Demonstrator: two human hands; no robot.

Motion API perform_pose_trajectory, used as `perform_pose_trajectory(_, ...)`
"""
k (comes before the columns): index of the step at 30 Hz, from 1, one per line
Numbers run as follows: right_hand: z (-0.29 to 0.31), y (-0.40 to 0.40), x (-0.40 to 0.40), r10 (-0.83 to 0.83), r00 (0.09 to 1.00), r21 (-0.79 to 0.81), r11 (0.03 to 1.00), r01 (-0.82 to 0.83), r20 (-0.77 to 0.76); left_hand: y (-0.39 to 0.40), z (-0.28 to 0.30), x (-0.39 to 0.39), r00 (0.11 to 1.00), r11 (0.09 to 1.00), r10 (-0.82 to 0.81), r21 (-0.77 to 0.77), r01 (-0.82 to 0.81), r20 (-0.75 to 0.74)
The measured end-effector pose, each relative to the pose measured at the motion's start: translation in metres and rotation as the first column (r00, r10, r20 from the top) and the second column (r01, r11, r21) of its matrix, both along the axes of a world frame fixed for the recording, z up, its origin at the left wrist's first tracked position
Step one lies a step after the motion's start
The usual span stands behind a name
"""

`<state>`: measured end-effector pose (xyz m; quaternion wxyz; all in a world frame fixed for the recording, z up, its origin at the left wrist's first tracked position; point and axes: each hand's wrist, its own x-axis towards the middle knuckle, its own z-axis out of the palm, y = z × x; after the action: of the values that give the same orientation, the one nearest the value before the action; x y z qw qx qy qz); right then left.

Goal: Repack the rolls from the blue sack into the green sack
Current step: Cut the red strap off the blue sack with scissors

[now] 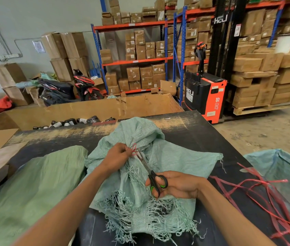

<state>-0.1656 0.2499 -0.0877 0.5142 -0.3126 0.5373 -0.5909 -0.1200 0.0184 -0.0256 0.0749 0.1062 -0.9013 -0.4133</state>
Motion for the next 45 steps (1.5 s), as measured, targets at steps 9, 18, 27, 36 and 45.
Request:
perform_pose_trajectory(9,-0.004,-0.007,0.0,-0.025,1.0,-0.037,0.999,0.026,0.017,0.007,-0.001,0.015,0.996,0.961,0.0,0.275,0.025,-0.089)
perform_pose_trajectory(18,-0.012,-0.016,0.011,-0.098,0.994,-0.139,0.985,0.103,0.044,0.002,-0.01,0.017,0.997,0.685,-0.021,0.725,0.072,-0.079)
perform_pose_trajectory(27,-0.016,-0.023,0.016,-0.148,0.989,-0.146,0.978,0.15,0.028,-0.001,-0.017,0.019,0.995,0.668,-0.021,0.739,0.088,-0.099)
perform_pose_trajectory(36,-0.01,-0.011,0.017,-0.044,0.999,-0.168,0.985,0.045,0.012,-0.003,-0.016,0.017,0.998,0.504,-0.005,0.862,0.061,-0.068)
perform_pose_trajectory(45,-0.005,-0.001,0.014,-0.011,1.0,-0.097,0.995,0.009,-0.018,0.003,-0.016,0.014,0.997,0.519,0.002,0.852,0.066,-0.079)
